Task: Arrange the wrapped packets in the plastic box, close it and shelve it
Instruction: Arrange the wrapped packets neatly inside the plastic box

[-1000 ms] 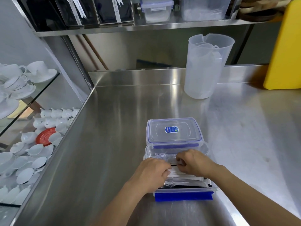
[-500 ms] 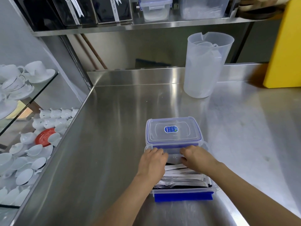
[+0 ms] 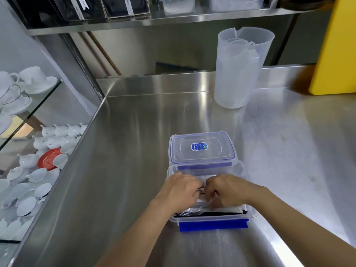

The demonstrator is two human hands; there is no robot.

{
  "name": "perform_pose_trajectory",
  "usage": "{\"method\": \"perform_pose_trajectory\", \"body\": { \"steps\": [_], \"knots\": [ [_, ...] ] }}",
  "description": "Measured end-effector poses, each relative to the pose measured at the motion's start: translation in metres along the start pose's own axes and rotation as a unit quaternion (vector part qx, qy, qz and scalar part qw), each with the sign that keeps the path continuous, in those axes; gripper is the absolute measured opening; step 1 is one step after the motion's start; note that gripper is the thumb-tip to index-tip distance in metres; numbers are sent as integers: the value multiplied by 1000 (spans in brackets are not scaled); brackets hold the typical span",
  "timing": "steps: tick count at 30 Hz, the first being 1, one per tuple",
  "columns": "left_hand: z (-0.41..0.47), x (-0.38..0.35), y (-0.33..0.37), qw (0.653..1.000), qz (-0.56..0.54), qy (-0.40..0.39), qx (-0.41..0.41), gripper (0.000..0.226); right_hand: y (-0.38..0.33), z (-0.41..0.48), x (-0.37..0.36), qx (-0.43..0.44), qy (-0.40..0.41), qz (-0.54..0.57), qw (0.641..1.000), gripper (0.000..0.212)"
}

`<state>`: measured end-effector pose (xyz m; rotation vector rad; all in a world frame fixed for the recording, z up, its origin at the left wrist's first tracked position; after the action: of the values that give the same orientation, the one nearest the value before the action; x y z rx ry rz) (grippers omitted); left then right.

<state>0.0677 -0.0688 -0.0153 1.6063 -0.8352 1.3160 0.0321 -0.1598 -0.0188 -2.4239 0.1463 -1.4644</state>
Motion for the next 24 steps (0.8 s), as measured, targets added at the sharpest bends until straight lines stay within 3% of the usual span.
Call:
{"method": "perform_pose_trajectory", "body": {
  "steps": [6,11,16,24],
  "knots": [
    [-2,1,-3,999,-32,-2,14,23,0,-1,-10,-10,-33,-21,999,16],
    [-1,7,-12,990,-127,22,58,28,-5,-3,-14,-4,-32,-42,999,19],
    [-2,9,-10,987,-151,-18,42,24,-5,0,-15,0,-8,-20,1000,17],
    [-8,14,-8,980,-192,-7,40,17,3,-5,-7,0,44,52,998,14]
  ]
}}
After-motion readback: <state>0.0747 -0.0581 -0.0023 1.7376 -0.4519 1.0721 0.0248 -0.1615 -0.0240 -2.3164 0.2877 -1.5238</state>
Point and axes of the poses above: each hand's wrist, its own z-axis towards the middle knuckle, its own x-axis out of the back of the hand, y = z × x, the point moved 6 cm from there along z, towards the middle knuckle, and after that the axes turned 9 degrees about -x, right-handed, at the moved point
